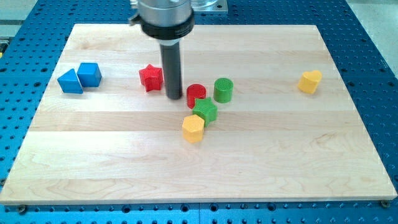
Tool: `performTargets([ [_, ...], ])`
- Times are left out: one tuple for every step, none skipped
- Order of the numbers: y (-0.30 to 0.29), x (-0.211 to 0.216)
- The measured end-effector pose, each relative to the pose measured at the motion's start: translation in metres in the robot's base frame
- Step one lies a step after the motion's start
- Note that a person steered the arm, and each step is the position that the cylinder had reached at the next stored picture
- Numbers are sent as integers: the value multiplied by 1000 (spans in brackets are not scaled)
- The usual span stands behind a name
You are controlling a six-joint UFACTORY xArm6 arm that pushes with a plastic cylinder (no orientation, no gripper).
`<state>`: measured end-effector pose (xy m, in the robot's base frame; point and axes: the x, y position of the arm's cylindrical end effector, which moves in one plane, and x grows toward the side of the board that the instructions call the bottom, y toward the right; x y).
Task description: Move the red star to the left of the hexagon
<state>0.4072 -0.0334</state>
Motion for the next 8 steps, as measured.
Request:
performTargets([
  [34,-32],
  [33,-79],
  [-19,-101],
  [-68,-90],
  [-84,-76],
  [-67,-38],
  [-37,-53],
  [-17,-85],
])
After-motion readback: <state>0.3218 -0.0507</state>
